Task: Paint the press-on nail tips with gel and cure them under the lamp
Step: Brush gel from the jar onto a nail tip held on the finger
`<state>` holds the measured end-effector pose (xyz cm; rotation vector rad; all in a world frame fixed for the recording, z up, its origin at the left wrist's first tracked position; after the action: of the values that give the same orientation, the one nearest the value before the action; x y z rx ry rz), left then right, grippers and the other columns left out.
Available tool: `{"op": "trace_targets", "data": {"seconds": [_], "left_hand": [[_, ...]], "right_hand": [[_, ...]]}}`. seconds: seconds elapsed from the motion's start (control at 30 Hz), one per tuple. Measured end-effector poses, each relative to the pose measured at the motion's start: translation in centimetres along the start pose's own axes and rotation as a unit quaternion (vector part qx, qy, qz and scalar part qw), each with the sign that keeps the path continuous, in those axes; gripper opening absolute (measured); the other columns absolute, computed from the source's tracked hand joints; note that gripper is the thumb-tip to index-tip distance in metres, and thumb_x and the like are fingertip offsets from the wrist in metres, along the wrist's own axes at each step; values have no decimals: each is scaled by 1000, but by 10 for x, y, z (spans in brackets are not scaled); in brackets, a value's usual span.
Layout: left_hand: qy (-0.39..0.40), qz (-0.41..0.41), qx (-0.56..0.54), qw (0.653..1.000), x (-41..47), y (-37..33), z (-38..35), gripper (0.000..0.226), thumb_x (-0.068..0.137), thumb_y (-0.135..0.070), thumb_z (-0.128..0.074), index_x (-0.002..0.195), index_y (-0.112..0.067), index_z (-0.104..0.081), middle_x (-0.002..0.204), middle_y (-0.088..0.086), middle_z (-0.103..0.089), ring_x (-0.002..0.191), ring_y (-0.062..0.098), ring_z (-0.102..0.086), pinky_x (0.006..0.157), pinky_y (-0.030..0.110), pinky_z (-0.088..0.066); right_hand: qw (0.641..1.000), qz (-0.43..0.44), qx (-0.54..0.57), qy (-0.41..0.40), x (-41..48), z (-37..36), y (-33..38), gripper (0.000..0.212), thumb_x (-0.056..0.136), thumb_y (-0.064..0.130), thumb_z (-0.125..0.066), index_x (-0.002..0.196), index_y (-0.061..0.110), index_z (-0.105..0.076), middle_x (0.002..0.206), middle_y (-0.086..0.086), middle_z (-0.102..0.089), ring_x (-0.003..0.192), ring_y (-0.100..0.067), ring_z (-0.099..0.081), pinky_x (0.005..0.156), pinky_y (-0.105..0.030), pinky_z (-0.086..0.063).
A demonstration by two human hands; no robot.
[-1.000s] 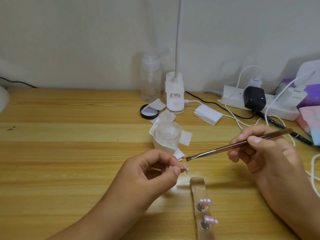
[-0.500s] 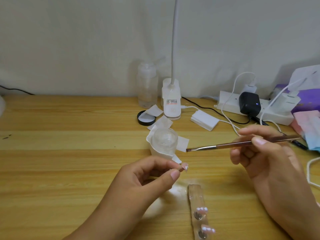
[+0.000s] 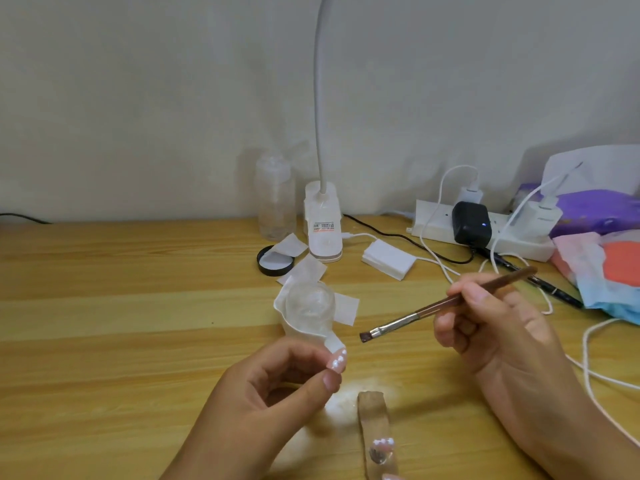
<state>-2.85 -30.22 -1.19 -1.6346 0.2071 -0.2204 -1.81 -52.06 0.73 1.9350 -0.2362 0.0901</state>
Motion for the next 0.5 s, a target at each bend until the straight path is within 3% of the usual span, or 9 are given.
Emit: {"op": "trace_targets", "data": {"seconds": [0.17, 0.23, 0.37, 0.5], "left_hand": [[-3, 10, 10, 1000, 0, 1, 0, 29, 50, -48, -77, 73, -29, -75, 74, 0, -72, 68, 5, -63, 66, 18, -52], [1, 9, 6, 1000, 0, 1, -1, 27, 52, -47, -76, 72, -30, -75, 73, 0, -72, 67, 5, -63, 65, 16, -50], [2, 8, -3, 1000, -2, 1, -2, 24, 54, -44, -77, 72, -28, -75, 74, -1, -72, 68, 5, -63, 64, 17, -50], [1, 3, 3, 1000, -3, 0, 0, 24, 55, -45, -75, 72, -28, -75, 72, -4, -71, 68, 4, -62, 64, 15, -49]], "right_hand": [[1000, 18, -17, 12, -2, 1, 2, 18, 81, 19, -59, 72, 26, -74, 62, -3, -65, 56, -13, -63, 56, -21, -53], [999, 26, -28, 26, -3, 0, 2, 6, 79, 27, -69, 75, 26, -73, 64, -2, -66, 57, -14, -64, 58, -21, -54], [997, 27, -46, 48, -5, -4, 3, 35, 61, 52, -86, 78, 25, -72, 67, -2, -66, 59, -16, -65, 60, -21, -54], [996, 31, -52, 60, -6, -6, 2, 37, 60, 53, -86, 79, 25, -72, 65, -4, -67, 60, -16, -65, 61, -22, -55]]}}
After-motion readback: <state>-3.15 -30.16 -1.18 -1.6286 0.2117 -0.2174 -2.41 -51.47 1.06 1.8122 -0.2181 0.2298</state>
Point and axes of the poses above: each hand's wrist, its own x-axis towards the middle knuckle, its own z-axis out of the back of the hand, y = z × x, the point moved 4 cm from there along x, towards the middle knuckle
